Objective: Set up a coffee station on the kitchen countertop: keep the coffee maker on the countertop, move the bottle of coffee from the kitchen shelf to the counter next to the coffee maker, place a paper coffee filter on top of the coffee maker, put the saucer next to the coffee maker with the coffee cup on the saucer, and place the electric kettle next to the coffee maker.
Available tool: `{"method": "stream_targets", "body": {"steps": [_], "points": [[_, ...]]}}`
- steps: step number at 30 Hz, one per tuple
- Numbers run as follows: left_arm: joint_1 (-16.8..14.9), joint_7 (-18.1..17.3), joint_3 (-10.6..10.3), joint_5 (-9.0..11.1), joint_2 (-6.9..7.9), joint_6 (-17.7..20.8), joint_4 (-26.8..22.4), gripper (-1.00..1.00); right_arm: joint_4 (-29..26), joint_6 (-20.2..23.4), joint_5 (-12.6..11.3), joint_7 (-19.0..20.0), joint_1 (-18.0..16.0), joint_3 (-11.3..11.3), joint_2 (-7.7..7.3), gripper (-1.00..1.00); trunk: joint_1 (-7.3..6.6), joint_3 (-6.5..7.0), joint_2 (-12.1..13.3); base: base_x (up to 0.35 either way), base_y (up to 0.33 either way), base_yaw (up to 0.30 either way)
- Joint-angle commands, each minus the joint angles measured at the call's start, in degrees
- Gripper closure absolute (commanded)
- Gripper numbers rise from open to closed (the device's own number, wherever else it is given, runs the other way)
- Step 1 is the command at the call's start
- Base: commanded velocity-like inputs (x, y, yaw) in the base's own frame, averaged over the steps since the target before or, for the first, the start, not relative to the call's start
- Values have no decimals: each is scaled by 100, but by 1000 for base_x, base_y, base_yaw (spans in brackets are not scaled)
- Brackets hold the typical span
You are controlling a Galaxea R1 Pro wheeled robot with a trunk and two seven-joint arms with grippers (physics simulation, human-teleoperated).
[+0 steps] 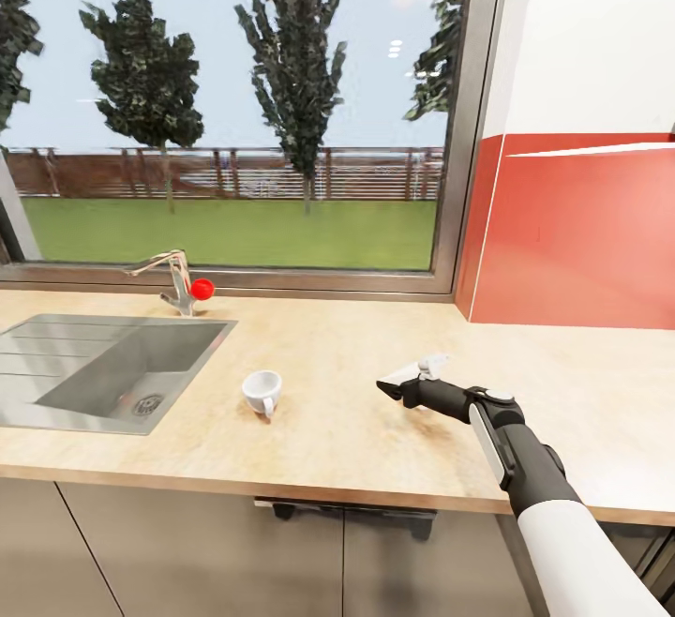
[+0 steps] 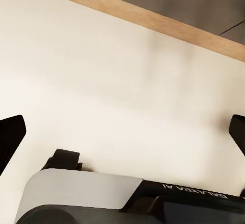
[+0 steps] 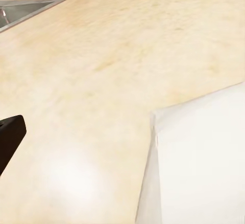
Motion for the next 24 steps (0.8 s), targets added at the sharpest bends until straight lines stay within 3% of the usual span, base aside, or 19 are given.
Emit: {"method": "stream_targets", "body": {"steps": [1, 4, 5, 24], "points": [[2, 2, 14, 25, -4, -4, -9, -100, -7, 46, -5, 25, -3, -11, 1, -100, 0, -5, -3, 0, 0, 0], [2, 2, 14, 25, -4, -4, -9, -100, -12, 47, -5, 28, -2, -11, 1, -100, 0, -5, -3, 0, 0, 0], [2, 2, 14, 25, -4, -4, -9, -100, -14, 47, -7, 29, -2, -11, 1, 100, 0, -5, -3, 0, 0, 0], [2, 2, 14, 25, -4, -4, -9, -100, -41, 53, -23, 60, -2, -20, 1, 100, 0, -5, -3, 0, 0, 0]]}}
